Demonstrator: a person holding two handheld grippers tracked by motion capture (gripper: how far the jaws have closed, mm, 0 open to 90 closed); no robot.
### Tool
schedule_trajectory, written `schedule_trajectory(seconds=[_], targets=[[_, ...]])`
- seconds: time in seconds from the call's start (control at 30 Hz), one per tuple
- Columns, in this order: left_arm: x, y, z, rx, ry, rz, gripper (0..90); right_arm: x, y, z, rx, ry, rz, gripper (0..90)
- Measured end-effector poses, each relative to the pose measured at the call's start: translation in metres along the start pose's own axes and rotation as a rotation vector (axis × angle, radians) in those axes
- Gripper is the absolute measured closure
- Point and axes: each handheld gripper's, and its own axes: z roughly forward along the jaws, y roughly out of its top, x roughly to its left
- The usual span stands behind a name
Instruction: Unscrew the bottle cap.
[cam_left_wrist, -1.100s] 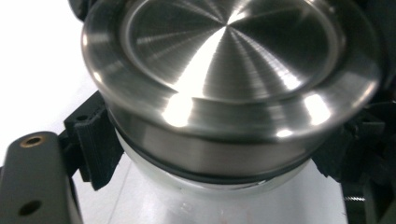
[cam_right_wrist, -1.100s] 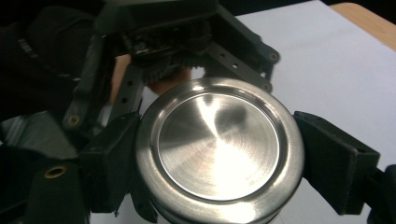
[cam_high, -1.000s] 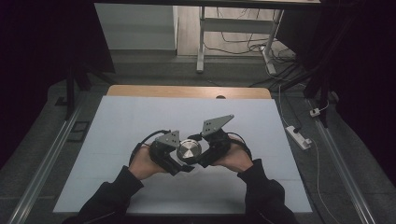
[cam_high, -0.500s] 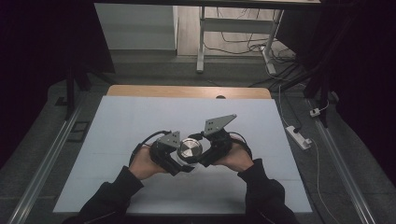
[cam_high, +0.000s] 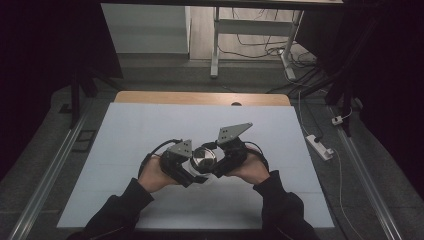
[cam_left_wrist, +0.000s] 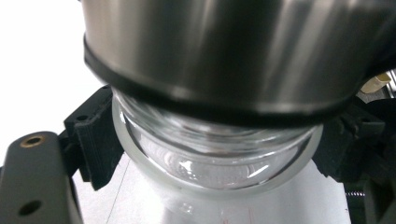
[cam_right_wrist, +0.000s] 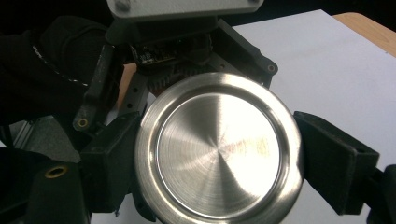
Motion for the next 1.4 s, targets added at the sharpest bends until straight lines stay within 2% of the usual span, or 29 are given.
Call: schedule_trajectory(seconds=[0.13,0.23,0.3,0.37,0.63,1.4], targets=[[0.0011,-0.0005,-0.0012,-0.007,0.002,-0.008,15.7,0.0007,-0.0004,0.0023,0.003,-0.016,-0.001,18.4],[0.0011,-0.0008,-0.0019,-0.019,0.004,-0.019,15.7,0.0001,-0.001,0.0031,-0.02,-0.012,0.013,18.0],[0.0013,-0.001,-0.0025,-0.021,0.004,-0.02,15.7,-0.0003,-0.0007,0.0026,-0.037,-0.011,0.029,14.5],[0.0015,-0.0011,-0.0028,-0.023,0.004,-0.02,15.7,-0.0004,-0.0003,0.0017,-0.034,-0.029,0.03,13.1],[0.0013,-0.0006,-0.0041,-0.031,0.001,-0.021,15.7,0.001,-0.0016,0.0034,-0.038,-0.012,0.006,18.3],[0.0024,-0.0016,-0.0059,-0.044,0.004,-0.03,15.7,0.0012,-0.0015,0.0038,-0.05,-0.022,0.03,18.4]])
